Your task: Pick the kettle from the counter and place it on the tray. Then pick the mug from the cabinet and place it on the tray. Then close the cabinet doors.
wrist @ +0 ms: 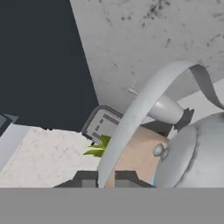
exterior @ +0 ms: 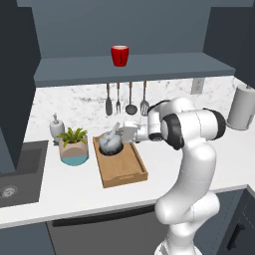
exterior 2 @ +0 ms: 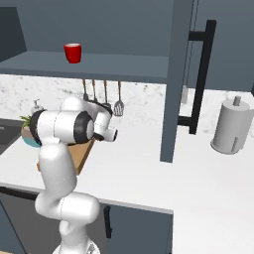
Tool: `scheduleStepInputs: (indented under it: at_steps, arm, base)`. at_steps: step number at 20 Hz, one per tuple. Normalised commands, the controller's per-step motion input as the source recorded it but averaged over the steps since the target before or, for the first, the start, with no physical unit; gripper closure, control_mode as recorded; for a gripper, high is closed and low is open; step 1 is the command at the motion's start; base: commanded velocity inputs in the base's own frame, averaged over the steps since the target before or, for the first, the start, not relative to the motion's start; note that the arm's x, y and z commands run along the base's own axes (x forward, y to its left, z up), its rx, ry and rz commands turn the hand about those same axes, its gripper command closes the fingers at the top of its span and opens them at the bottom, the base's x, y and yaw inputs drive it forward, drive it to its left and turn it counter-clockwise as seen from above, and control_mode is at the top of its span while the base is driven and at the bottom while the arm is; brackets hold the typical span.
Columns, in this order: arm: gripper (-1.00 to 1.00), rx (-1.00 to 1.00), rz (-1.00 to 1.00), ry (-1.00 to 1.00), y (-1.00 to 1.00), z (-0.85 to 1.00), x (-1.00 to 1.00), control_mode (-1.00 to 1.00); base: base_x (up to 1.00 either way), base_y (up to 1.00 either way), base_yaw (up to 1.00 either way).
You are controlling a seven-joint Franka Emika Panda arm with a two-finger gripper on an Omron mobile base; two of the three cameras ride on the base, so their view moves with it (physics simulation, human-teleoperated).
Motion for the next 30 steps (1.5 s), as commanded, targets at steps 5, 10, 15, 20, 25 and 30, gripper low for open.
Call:
scheduleStepInputs:
  at_steps: [5,10,15,20,25,30]
  arm:
    - [-1.00,0.07,0.04,-0.04,0.00,-0.20,0.08,-1.00]
    - [-1.00,0.00,-0.04,0.07,0.00,-0.04,0.00,-1.00]
    - [-1.00,0.00,-0.08,0.16,0.00,0.00,-0.06,-1.00]
    - [-1.00,0.00,-0.16,0.20,-0.06,0.04,-0.35,-1.00]
    - [-1.00,0.00,-0.14,0.11,-0.08,0.51,-0.53,-1.00]
    - [-1.00,-0.11,-0.12,0.23,-0.01,0.48,-0.31,-1.00]
  base:
    - [0.00,0.00,0.00]
    - [0.00,0.00,0.00]
    - [0.00,0.00,0.00]
    - [0.00,0.00,0.00]
    - [0.00,0.00,0.00]
    - [0.00,0.00,0.00]
